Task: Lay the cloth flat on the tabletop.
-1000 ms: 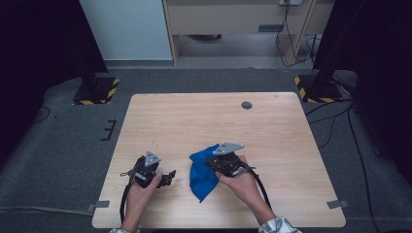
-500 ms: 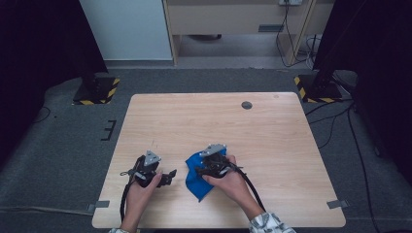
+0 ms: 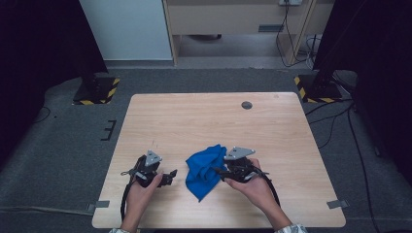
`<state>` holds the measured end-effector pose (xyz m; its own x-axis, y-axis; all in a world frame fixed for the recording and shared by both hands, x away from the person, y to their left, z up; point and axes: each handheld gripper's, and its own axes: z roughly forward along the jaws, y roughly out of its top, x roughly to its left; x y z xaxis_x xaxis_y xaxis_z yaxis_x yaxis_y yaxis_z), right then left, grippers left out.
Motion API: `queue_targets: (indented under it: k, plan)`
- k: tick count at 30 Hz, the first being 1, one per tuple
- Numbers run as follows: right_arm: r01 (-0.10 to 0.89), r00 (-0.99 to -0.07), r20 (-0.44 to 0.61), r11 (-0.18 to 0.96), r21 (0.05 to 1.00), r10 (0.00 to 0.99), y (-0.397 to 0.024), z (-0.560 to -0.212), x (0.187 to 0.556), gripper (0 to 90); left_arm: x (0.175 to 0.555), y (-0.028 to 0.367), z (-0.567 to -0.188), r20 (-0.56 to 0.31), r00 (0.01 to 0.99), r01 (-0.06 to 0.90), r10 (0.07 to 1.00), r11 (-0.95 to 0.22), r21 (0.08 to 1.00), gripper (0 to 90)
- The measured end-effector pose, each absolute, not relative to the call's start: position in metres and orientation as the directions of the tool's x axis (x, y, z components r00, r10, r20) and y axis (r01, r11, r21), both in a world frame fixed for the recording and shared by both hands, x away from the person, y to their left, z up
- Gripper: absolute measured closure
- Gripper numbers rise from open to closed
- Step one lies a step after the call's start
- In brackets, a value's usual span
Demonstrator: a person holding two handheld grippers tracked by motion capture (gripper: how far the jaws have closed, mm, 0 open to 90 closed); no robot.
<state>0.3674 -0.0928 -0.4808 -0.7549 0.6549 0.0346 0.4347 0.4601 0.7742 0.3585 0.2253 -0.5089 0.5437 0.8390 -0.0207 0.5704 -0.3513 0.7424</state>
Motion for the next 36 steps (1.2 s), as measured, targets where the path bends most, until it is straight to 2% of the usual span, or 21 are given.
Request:
queue_targets:
  k: [2, 5, 9, 16, 18, 19, 21, 22, 27, 30, 36]
  plan:
    - [0.454, -0.744, 0.042, 0.459, 0.764, 0.667, -0.096, -0.489, 0.369, 46.2, 0.359, 0.224, -0.509, -0.022, 0.548, 0.570, 0.836, -0.354, 0.741, 11.5]
    - [0.480, -0.733, 0.049, 0.465, 0.743, 0.679, -0.095, -0.499, 0.375, 37.9, 0.358, 0.223, -0.509, -0.019, 0.552, 0.567, 0.834, -0.359, 0.741, 11.4]
    - [0.489, -0.724, 0.030, 0.482, 0.728, 0.689, -0.090, -0.507, 0.379, 35.5, 0.357, 0.221, -0.508, -0.016, 0.559, 0.562, 0.829, -0.364, 0.743, 11.2]
    - [0.426, -0.727, -0.045, 0.501, 0.754, 0.685, -0.084, -0.501, 0.381, 34.1, 0.357, 0.217, -0.509, -0.011, 0.569, 0.558, 0.822, -0.376, 0.740, 11.0]
    - [0.412, -0.736, -0.056, 0.512, 0.754, 0.675, -0.082, -0.499, 0.382, 36.9, 0.356, 0.216, -0.509, -0.013, 0.572, 0.555, 0.820, -0.376, 0.742, 11.0]
    - [0.412, -0.737, -0.054, 0.511, 0.755, 0.674, -0.081, -0.498, 0.383, 41.1, 0.356, 0.215, -0.509, -0.011, 0.575, 0.553, 0.818, -0.378, 0.743, 11.0]
    - [0.402, -0.747, -0.064, 0.527, 0.749, 0.662, -0.077, -0.498, 0.385, 51.6, 0.356, 0.214, -0.509, -0.011, 0.580, 0.548, 0.814, -0.381, 0.745, 10.9]
    - [0.406, -0.746, -0.068, 0.533, 0.742, 0.663, -0.076, -0.498, 0.386, 60.8, 0.355, 0.214, -0.509, -0.009, 0.584, 0.546, 0.812, -0.384, 0.744, 10.9]
    - [0.421, -0.750, -0.069, 0.554, 0.718, 0.658, -0.072, -0.500, 0.390, 83.3, 0.354, 0.211, -0.507, 0.008, 0.579, 0.528, 0.815, -0.383, 0.758, 9.6]
    - [0.422, -0.754, -0.045, 0.536, 0.731, 0.655, -0.072, -0.497, 0.388, 86.6, 0.352, 0.210, -0.504, -0.005, 0.576, 0.522, 0.817, -0.363, 0.772, 9.1]
    - [0.408, -0.787, -0.002, 0.523, 0.748, 0.617, -0.067, -0.488, 0.374, 87.1, 0.349, 0.199, -0.501, -0.005, 0.609, 0.499, 0.793, -0.378, 0.780, 9.2]
